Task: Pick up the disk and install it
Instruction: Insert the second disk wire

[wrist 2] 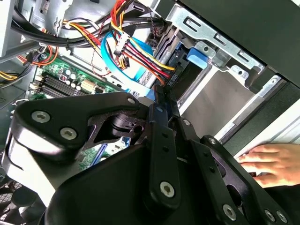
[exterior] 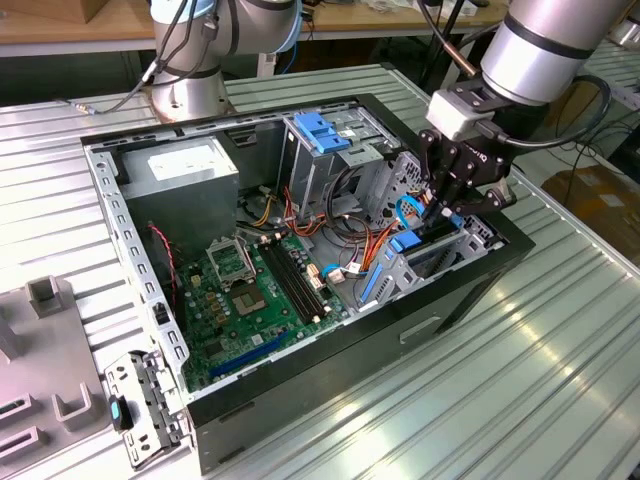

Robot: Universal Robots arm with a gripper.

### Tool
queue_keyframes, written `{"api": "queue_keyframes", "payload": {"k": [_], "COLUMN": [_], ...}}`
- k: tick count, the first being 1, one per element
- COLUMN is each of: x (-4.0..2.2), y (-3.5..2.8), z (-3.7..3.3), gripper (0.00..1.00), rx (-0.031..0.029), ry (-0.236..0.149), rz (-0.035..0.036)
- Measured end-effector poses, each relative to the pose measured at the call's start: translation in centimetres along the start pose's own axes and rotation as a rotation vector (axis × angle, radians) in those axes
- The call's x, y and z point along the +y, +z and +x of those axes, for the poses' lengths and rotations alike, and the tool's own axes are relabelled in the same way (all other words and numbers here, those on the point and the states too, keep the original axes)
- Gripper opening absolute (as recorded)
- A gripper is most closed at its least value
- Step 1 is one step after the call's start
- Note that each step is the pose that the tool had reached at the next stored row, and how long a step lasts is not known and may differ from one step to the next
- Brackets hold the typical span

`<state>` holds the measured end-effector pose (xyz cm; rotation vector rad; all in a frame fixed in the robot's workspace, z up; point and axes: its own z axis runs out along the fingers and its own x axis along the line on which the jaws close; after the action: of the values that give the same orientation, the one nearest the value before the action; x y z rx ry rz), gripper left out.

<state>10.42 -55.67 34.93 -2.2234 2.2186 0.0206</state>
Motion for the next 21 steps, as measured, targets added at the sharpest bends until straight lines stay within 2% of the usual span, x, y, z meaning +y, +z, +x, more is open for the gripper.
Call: {"api": "queue_keyframes", "payload": {"k": [2,4,5,9,21], "x": [0.00,-0.02,-0.02,-0.02,-0.02], "y": [-0.01,0.00,0.00,-0.01,0.24], "z": [0.06,0.20,0.34,0.61,0.73], "gripper": [0.16,0.16,0.16,0.16,0.16], "rx": [-0.0092,-0.0208,-0.0298,-0.0339,-0.0355], "ry": [0.000,0.000,0.000,0.000,0.000], "rz": [0.0000,0.0000,0.0002,0.0001,0.0001]}}
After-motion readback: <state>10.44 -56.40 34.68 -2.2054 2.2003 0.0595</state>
